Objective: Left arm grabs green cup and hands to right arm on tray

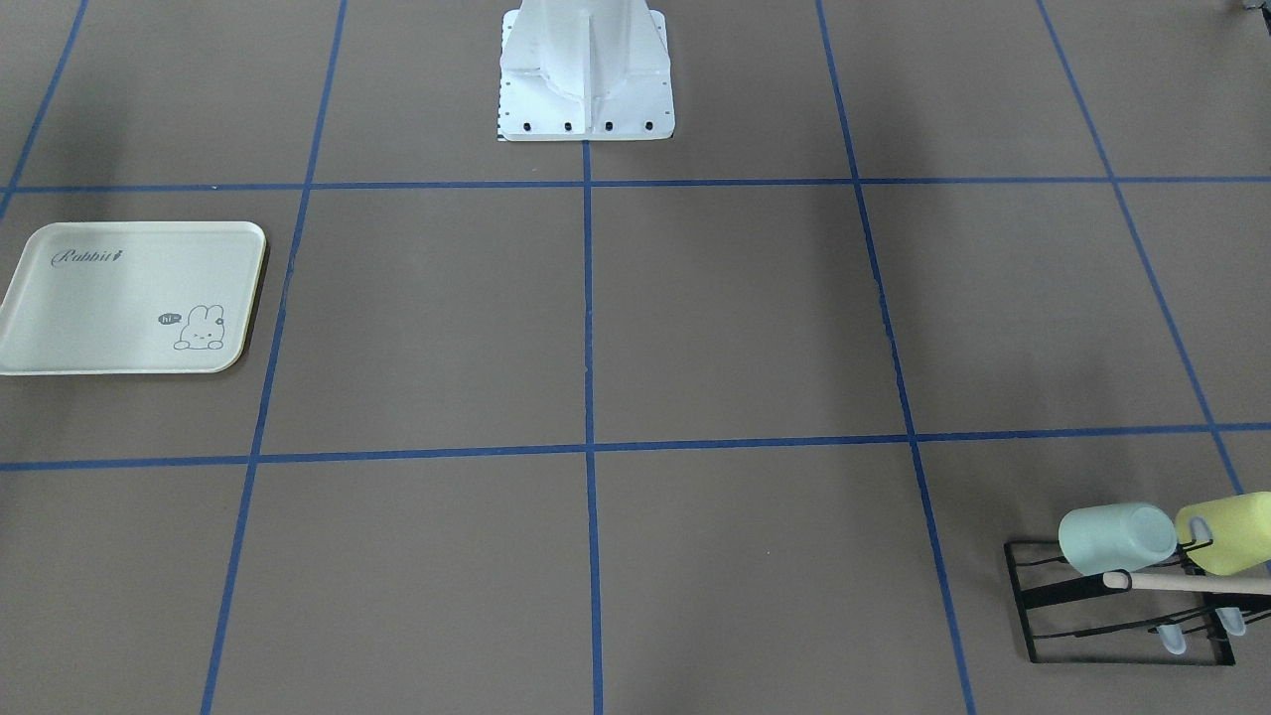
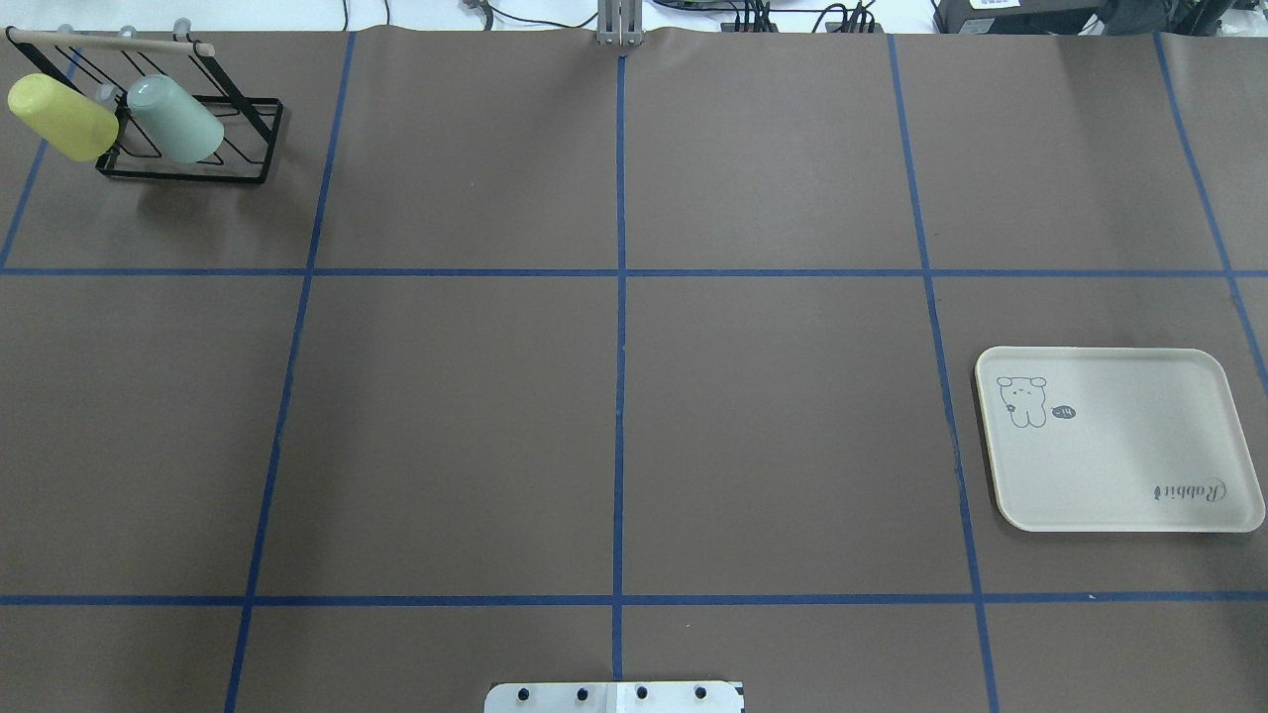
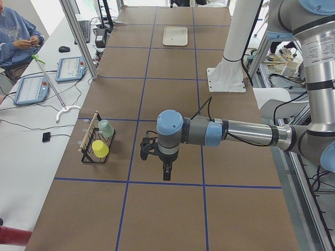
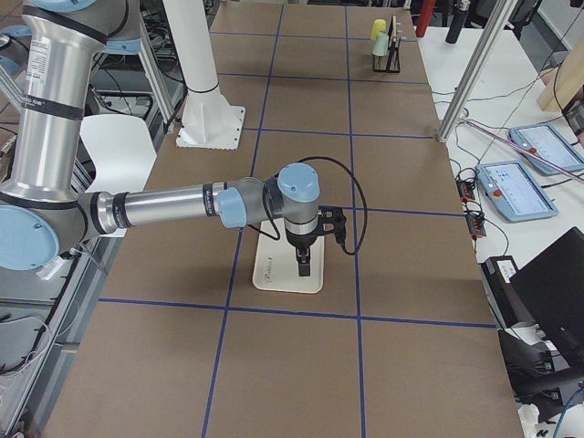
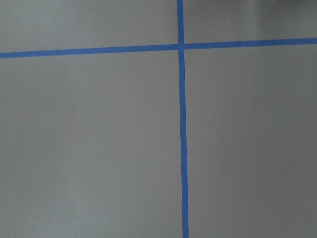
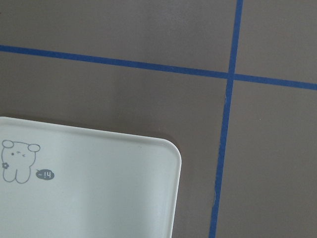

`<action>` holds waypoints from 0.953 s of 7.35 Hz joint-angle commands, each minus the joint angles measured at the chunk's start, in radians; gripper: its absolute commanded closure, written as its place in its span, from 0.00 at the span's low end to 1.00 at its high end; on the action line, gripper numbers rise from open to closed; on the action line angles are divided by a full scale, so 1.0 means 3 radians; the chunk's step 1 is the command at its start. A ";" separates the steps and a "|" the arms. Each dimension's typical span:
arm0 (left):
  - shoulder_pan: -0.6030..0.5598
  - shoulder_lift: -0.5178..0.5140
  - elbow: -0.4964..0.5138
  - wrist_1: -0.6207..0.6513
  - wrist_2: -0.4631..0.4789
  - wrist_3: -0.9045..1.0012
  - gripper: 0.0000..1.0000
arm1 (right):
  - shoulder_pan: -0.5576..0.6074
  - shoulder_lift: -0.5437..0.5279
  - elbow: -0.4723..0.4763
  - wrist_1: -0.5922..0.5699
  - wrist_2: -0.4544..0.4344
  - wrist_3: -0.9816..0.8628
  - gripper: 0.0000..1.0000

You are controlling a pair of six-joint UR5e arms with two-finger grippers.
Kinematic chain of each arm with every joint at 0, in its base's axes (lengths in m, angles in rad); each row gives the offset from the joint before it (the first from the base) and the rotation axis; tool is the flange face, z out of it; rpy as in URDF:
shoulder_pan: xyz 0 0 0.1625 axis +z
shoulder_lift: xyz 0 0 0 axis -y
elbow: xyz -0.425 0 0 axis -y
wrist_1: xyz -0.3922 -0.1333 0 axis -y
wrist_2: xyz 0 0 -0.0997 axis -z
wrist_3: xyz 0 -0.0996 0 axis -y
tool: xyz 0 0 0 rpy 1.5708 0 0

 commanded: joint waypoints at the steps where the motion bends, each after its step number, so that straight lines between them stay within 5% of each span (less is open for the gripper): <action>1: 0.0000 0.0054 -0.0058 -0.0142 -0.0094 0.0000 0.00 | 0.0000 -0.0007 0.0022 0.0003 0.0007 -0.0003 0.00; 7: 0.0005 0.0060 -0.0023 -0.0174 -0.0089 0.0000 0.00 | -0.0015 0.0003 0.0007 0.0003 0.0216 -0.0028 0.00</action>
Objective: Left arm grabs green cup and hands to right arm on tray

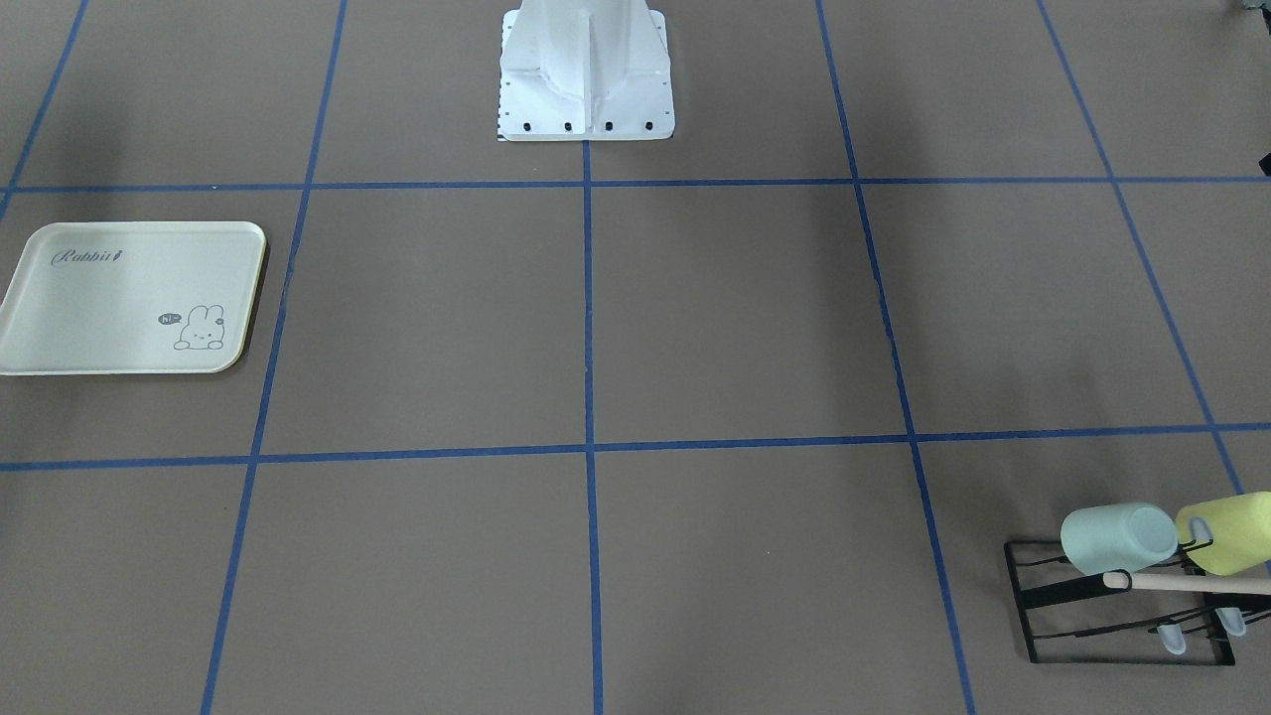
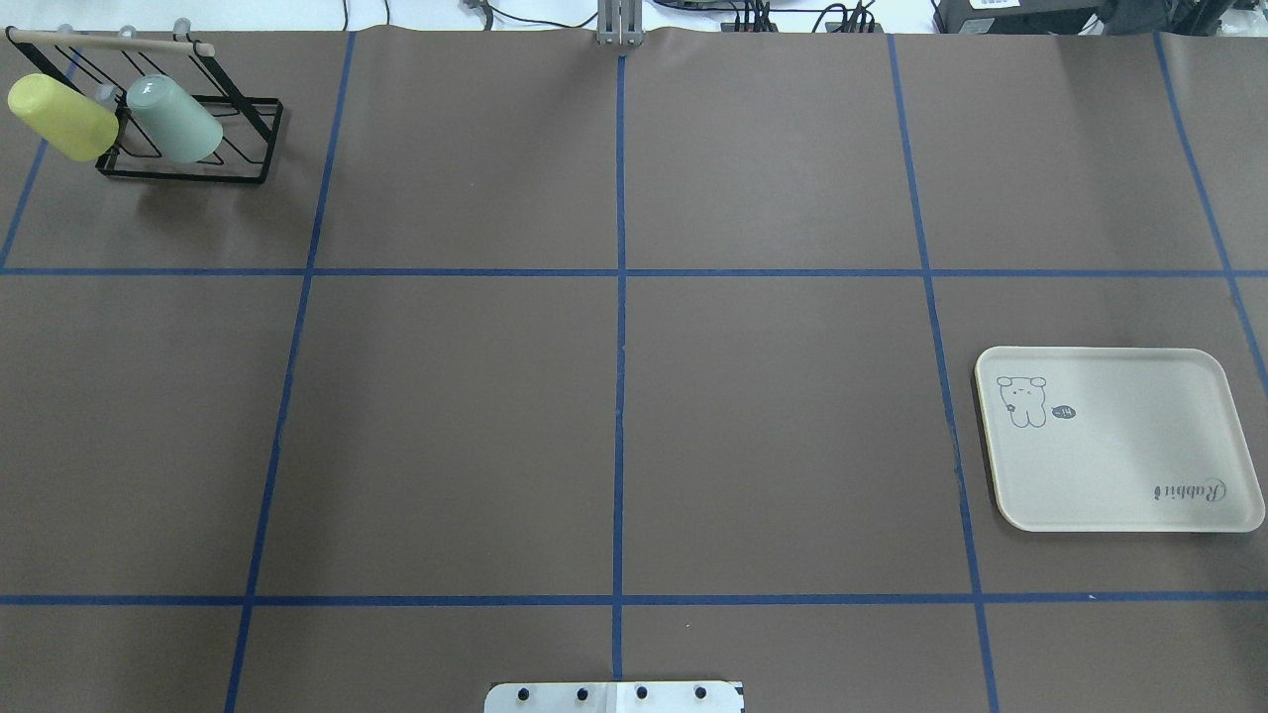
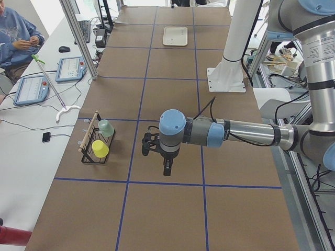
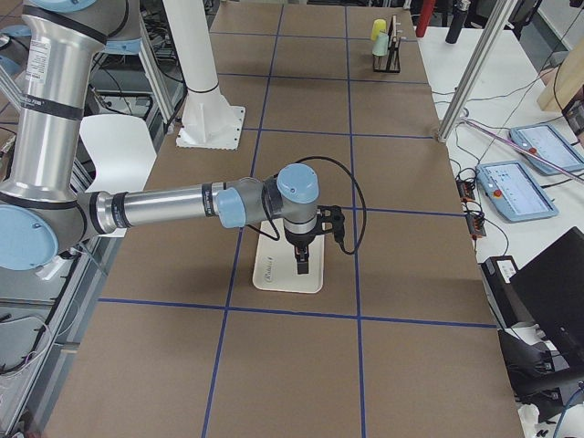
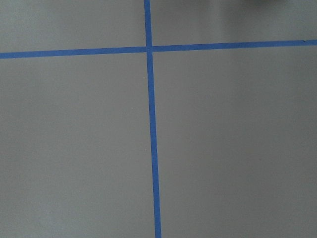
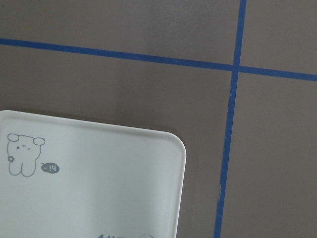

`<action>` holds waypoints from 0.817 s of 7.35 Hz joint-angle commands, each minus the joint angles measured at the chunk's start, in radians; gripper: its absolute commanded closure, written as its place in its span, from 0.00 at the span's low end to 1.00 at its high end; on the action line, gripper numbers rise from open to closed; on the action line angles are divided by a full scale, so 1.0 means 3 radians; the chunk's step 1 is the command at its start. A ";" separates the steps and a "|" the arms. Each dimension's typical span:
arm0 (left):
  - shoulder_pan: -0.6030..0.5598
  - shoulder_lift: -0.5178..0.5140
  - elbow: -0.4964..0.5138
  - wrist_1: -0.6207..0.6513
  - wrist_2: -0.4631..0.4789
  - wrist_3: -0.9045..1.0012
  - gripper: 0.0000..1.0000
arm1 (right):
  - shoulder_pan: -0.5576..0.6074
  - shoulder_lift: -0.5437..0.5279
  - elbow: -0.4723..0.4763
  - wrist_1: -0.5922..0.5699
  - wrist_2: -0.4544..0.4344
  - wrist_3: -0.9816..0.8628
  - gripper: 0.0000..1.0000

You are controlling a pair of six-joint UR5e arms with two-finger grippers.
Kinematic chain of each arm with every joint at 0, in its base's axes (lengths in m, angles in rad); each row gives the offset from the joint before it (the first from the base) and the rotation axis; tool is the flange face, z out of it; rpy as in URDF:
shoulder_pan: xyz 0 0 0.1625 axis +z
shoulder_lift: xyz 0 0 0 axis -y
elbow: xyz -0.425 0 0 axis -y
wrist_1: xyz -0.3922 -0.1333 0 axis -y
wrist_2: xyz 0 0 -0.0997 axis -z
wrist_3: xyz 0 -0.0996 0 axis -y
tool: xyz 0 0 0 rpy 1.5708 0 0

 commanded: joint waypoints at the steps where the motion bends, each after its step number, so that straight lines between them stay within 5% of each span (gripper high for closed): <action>1: 0.0000 -0.0014 -0.0006 -0.0011 -0.0004 0.0019 0.03 | -0.0017 0.0003 0.0001 -0.0010 0.0248 0.0008 0.00; 3: 0.0000 -0.0044 -0.0017 0.0009 -0.0086 0.0009 0.01 | -0.0068 0.0024 -0.0015 -0.0005 0.0291 0.0018 0.00; 6: 0.0163 -0.0789 0.0329 0.0050 -0.0014 -0.0154 0.01 | -0.0073 -0.0027 -0.0126 0.0463 0.0316 -0.0012 0.00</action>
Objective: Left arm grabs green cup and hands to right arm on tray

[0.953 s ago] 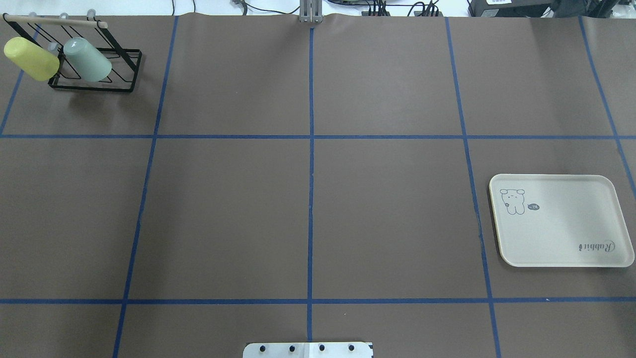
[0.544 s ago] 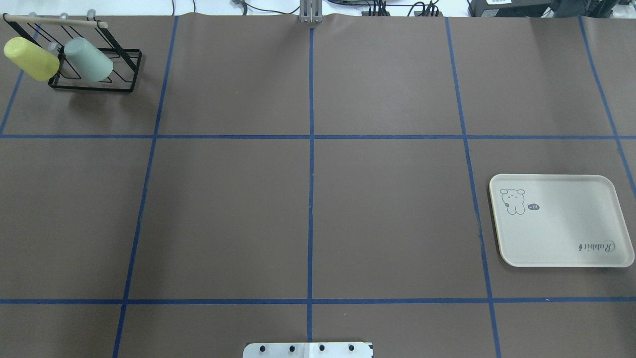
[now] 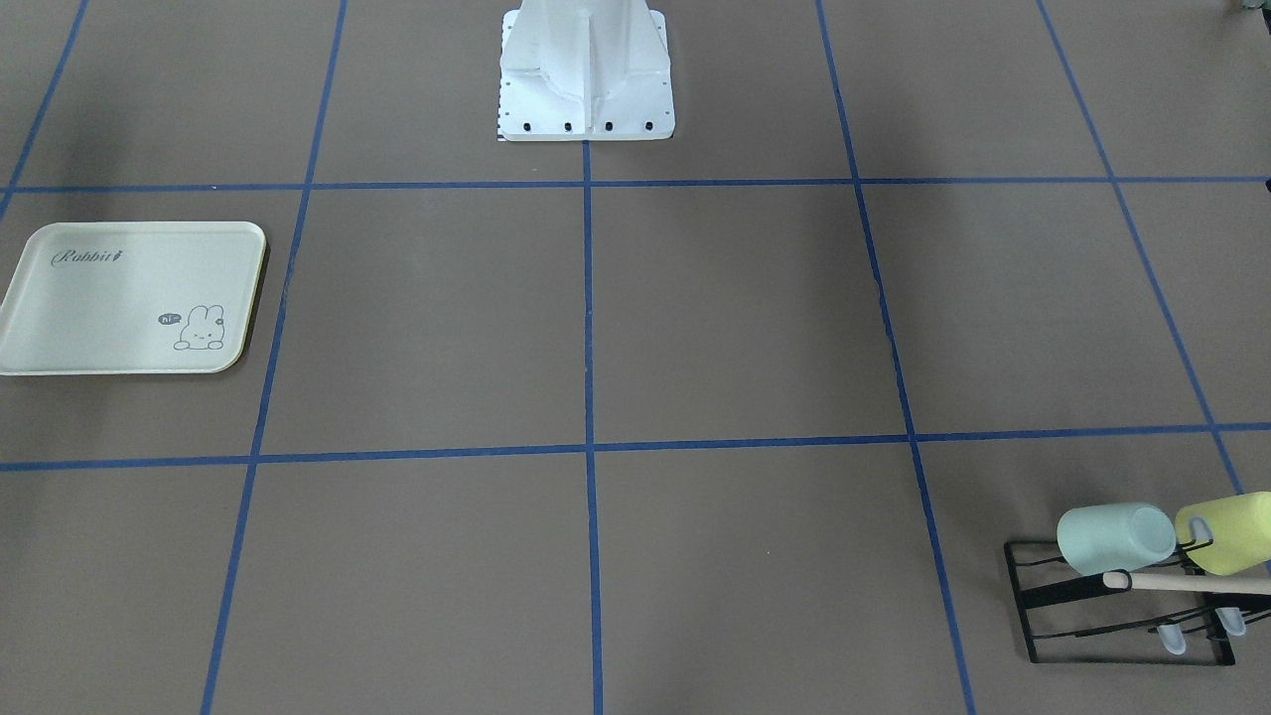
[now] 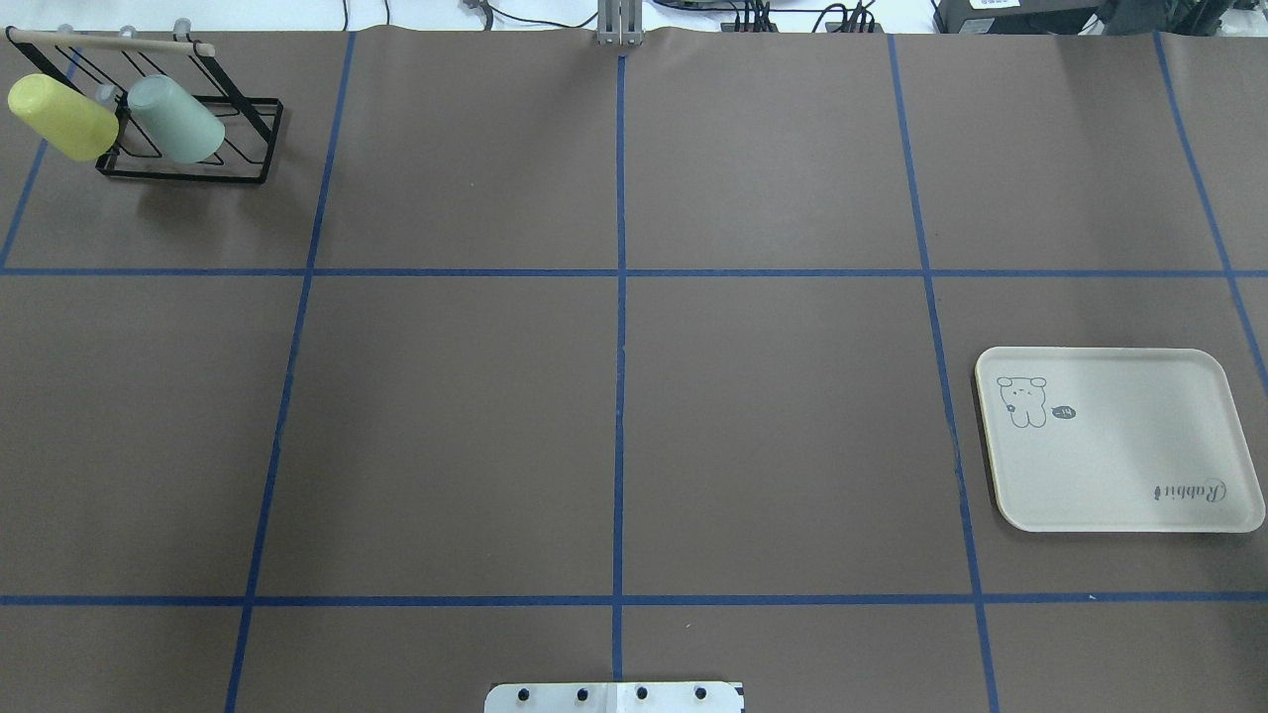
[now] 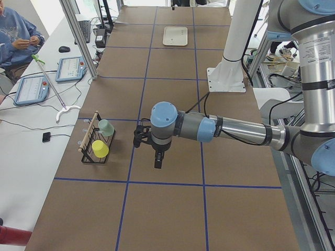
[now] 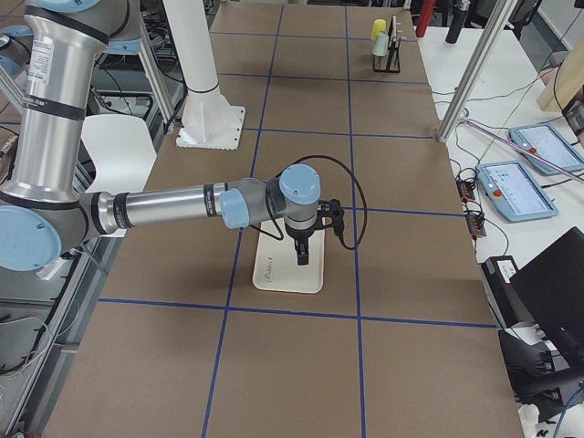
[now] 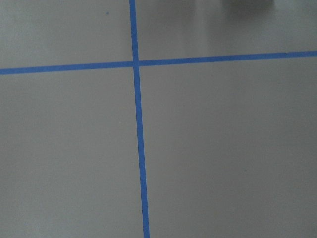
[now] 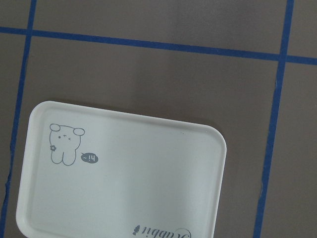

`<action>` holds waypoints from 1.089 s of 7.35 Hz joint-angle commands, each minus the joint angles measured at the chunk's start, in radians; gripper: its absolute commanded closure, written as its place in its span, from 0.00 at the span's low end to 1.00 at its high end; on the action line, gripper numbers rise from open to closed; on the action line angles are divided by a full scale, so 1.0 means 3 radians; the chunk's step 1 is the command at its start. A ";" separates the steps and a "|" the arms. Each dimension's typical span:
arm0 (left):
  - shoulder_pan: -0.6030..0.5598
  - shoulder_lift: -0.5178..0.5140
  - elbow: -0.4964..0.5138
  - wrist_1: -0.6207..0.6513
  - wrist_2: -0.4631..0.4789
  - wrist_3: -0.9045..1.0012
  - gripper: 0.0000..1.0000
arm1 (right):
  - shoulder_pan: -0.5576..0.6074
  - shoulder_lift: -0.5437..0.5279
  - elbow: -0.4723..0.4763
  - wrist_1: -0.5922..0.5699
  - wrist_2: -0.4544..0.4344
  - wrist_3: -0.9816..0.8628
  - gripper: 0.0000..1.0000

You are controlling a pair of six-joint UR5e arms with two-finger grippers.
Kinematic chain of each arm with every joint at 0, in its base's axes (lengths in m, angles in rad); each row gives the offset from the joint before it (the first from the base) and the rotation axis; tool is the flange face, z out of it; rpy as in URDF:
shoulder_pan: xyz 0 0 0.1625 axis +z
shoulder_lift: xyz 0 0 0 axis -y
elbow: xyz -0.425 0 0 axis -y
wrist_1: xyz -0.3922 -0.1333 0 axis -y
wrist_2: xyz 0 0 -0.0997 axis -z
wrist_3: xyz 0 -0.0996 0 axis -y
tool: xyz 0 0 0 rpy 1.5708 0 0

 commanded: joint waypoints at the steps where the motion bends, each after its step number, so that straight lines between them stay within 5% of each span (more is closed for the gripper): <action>1: 0.0110 -0.0569 0.0271 0.0005 0.0016 -0.0353 0.01 | -0.0005 -0.0108 -0.0122 0.0462 0.0002 -0.0023 0.00; 4: 0.0712 -0.1179 0.0434 0.0067 0.0428 -0.1142 0.01 | -0.0036 -0.0119 -0.0148 0.0541 -0.0008 0.0002 0.00; 8: 0.0897 -0.1987 0.1323 0.0057 0.0425 -0.1159 0.01 | -0.0194 -0.0089 -0.0143 0.0546 -0.0018 0.0023 0.00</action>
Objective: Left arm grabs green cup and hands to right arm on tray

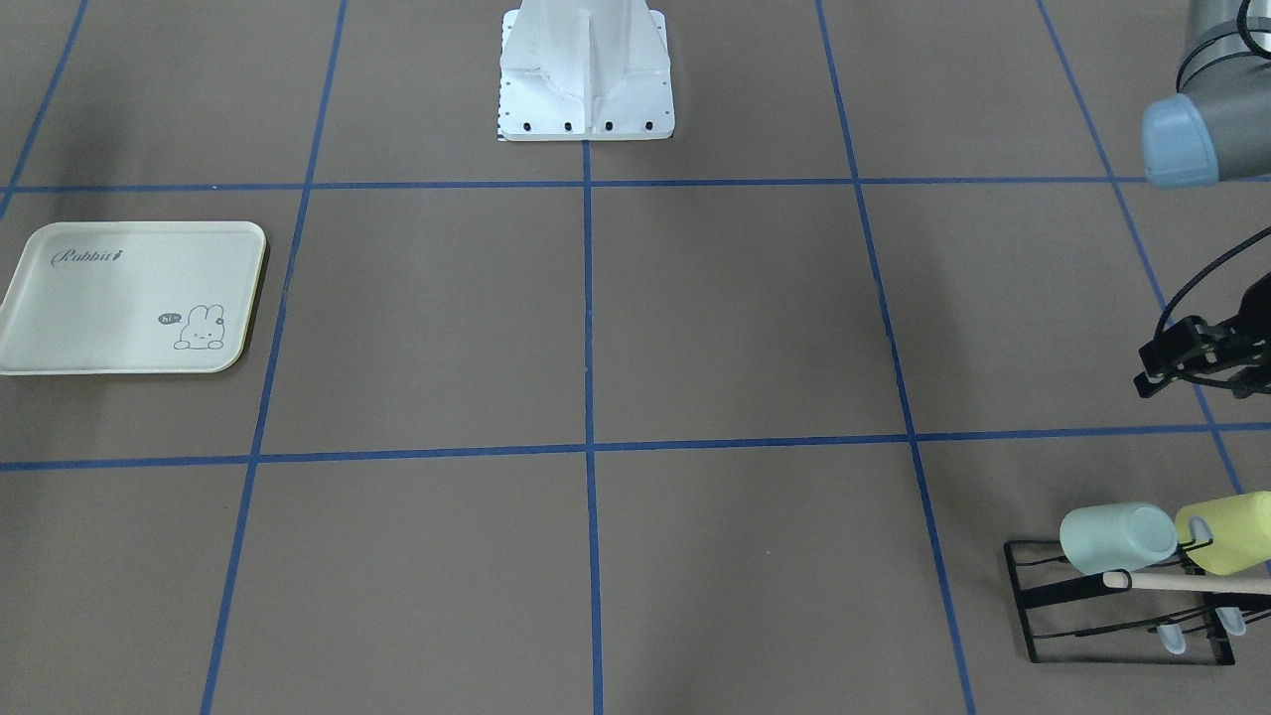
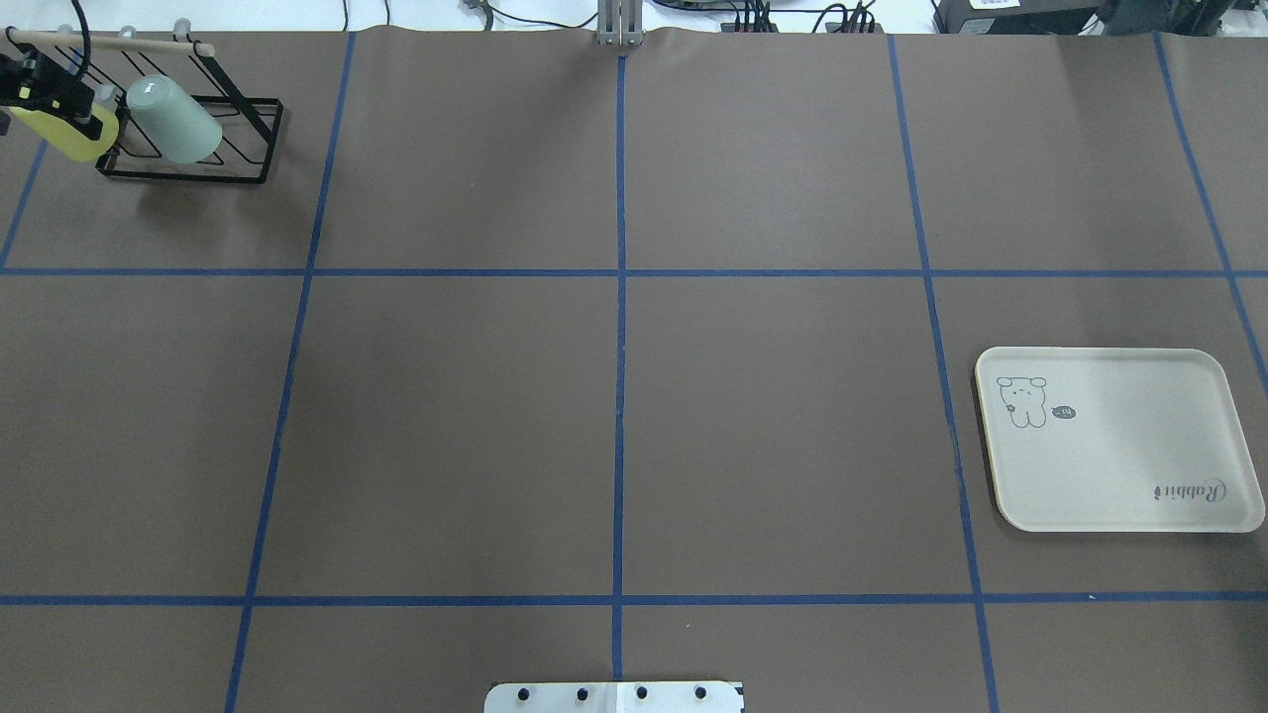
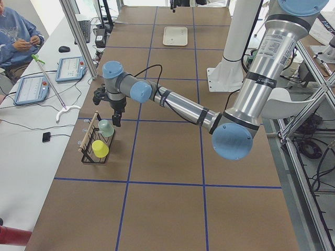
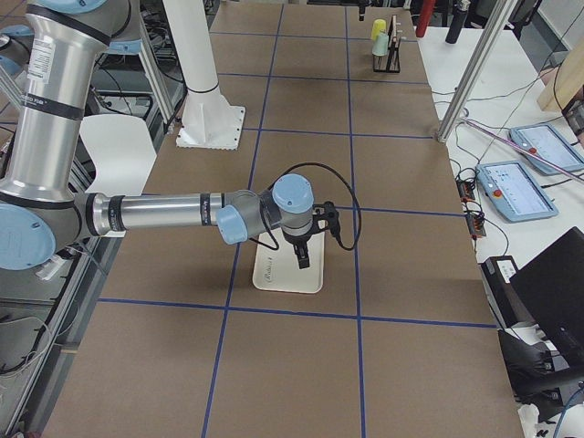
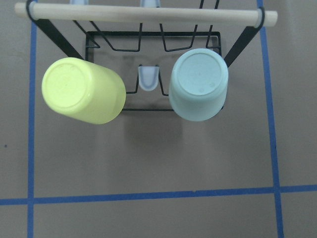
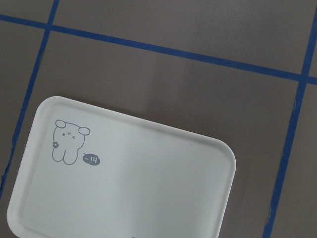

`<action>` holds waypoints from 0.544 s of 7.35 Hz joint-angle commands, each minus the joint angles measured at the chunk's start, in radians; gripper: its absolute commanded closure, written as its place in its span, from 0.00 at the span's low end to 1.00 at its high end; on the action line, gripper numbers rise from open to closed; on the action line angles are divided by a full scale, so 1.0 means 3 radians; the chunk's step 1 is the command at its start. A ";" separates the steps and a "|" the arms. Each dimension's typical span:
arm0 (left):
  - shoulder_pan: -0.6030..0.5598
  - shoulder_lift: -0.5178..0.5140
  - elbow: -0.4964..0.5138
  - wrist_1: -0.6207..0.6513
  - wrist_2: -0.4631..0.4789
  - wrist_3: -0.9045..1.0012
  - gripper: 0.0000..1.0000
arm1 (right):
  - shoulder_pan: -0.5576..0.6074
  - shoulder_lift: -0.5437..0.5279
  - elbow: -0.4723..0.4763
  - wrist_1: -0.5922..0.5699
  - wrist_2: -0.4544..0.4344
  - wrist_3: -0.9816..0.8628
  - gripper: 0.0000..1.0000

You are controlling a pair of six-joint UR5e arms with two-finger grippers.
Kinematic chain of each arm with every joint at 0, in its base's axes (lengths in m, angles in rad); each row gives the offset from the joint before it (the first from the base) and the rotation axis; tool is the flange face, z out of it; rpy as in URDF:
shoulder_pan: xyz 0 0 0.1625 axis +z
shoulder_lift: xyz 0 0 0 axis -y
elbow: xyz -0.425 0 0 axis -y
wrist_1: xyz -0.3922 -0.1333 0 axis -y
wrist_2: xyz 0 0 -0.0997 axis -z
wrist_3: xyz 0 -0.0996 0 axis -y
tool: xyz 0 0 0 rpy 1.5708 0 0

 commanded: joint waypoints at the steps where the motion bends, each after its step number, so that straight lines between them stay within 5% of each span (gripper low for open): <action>1: 0.0191 -0.0311 0.0461 -0.0042 0.0004 0.0028 0.01 | -0.0083 0.0018 -0.0003 0.0002 -0.0031 0.0003 0.00; 4: 0.0213 -0.0501 0.0941 -0.0288 0.0004 0.0038 0.01 | -0.0114 0.0043 -0.0003 0.0002 -0.0041 0.0003 0.00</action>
